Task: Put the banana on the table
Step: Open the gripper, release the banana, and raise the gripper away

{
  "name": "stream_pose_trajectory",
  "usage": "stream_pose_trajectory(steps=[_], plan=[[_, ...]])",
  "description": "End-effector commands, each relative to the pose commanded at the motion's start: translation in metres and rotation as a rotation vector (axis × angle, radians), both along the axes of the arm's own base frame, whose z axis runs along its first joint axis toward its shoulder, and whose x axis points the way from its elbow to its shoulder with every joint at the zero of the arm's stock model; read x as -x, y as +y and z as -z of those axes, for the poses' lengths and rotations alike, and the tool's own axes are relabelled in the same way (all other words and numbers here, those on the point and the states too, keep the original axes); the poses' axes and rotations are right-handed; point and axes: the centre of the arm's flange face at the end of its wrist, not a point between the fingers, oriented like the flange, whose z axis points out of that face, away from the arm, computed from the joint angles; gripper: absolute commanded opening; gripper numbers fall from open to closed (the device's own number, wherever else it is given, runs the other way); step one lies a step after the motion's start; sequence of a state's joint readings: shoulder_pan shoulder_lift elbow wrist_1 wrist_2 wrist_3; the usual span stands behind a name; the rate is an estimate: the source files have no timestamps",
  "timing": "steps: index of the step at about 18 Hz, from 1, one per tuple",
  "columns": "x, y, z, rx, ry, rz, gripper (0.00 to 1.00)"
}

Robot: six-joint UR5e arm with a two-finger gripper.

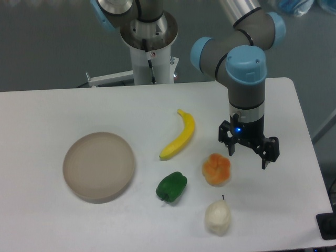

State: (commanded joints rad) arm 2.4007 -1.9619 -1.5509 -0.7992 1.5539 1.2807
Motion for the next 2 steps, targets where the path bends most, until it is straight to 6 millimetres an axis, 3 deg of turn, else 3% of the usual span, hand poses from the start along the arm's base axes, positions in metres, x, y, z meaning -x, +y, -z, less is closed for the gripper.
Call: stream_pose_trajectory(steps=[2], plan=[[0.0006,0.0007,-0.0005,-0.001,0.002,0.005,1.0]])
